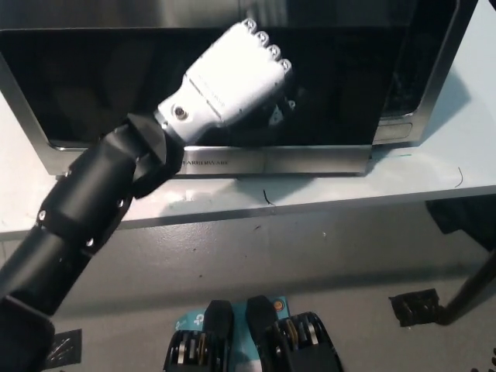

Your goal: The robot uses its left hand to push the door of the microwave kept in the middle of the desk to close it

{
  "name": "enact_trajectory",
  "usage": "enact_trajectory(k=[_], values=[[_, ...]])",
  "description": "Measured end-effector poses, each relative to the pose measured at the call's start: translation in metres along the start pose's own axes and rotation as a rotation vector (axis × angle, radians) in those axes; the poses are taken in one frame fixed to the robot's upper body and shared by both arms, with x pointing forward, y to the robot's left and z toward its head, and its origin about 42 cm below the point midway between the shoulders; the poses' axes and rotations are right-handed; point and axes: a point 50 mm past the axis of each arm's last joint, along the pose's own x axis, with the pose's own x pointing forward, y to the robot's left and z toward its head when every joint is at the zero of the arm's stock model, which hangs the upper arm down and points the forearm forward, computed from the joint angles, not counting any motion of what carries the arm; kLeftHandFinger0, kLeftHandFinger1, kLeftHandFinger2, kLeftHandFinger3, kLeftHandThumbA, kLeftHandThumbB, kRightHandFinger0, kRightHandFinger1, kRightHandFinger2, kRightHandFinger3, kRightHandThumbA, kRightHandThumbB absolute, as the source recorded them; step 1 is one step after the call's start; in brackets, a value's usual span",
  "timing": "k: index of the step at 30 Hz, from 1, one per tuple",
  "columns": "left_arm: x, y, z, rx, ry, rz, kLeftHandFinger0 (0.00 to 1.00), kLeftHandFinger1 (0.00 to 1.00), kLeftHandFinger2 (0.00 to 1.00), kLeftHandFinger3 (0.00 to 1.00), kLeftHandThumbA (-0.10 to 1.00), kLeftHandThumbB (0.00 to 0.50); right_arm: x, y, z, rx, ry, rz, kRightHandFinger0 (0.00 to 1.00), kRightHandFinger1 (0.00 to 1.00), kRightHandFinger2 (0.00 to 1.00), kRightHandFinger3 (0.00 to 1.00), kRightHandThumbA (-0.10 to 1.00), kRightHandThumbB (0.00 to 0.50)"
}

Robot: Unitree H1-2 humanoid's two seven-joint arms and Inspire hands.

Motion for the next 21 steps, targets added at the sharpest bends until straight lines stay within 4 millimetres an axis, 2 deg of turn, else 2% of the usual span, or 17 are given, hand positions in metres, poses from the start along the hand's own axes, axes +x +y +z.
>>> enact_trajectory(k=[4, 7, 13, 15, 21], values=[[0.006, -0.004, -0.013, 0.038, 0.020, -0.024, 0.00, 0.00, 0.00, 0.00, 0.58, 0.500, -0.001, 0.002, -0.002, 0.002, 0.005, 0.002, 0.96, 0.96, 1.00, 1.00, 0.43, 0.083], [0.008, -0.007, -0.015, 0.049, 0.012, -0.032, 0.00, 0.00, 0.00, 0.00, 0.57, 0.500, -0.002, 0.002, -0.004, 0.003, 0.009, 0.002, 0.96, 0.96, 1.00, 1.00, 0.43, 0.083], [0.008, -0.016, -0.020, 0.065, 0.003, -0.061, 0.00, 0.00, 0.00, 0.00, 0.62, 0.500, -0.002, 0.003, -0.005, 0.004, 0.010, 0.003, 0.96, 0.96, 1.00, 1.00, 0.43, 0.083], [0.010, -0.020, -0.027, 0.072, 0.010, -0.080, 0.00, 0.00, 0.00, 0.00, 0.61, 0.500, -0.002, 0.003, -0.005, 0.004, 0.011, 0.004, 0.96, 0.96, 1.00, 1.00, 0.43, 0.083], [0.014, -0.026, -0.031, 0.082, -0.006, -0.093, 0.00, 0.00, 0.00, 0.00, 0.61, 0.500, -0.005, 0.004, -0.011, 0.005, 0.023, 0.004, 0.96, 0.96, 1.00, 1.00, 0.43, 0.083]])
